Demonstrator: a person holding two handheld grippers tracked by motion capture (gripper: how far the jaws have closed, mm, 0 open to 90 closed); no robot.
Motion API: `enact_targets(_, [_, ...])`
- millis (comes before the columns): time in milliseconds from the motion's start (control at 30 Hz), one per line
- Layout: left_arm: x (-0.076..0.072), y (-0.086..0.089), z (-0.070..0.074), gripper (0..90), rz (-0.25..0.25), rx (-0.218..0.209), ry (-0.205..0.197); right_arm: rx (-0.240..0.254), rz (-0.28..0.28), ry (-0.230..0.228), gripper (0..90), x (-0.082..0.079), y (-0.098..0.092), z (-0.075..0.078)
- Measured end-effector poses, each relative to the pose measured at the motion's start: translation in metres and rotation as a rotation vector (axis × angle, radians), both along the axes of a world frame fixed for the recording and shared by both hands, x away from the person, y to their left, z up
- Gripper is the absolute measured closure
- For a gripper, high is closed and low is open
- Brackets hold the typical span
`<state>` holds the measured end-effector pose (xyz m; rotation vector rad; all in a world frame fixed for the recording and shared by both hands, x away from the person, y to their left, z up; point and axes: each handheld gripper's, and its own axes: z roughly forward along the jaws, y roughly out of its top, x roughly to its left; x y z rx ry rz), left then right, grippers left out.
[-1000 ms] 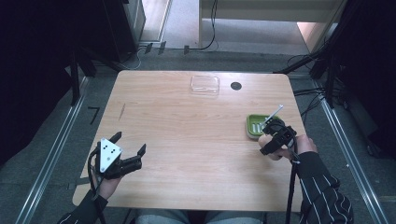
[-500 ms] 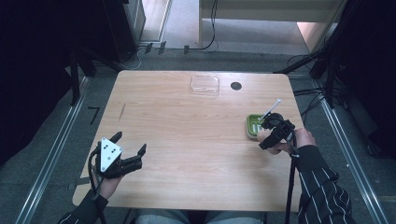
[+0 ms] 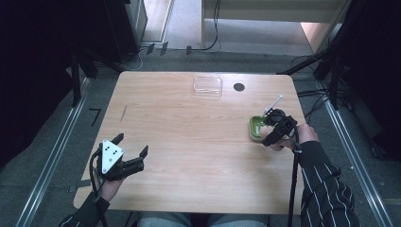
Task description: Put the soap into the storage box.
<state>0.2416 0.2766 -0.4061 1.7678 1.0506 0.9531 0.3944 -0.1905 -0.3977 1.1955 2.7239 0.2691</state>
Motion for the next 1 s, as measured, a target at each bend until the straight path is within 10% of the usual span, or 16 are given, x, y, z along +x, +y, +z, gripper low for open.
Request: enact_targets(1000, [0.000,0.002,-0.001,13.3,0.005,0.007,0.005,-0.008,0.071,-0.016,33.7,0.022,-0.004,0.004])
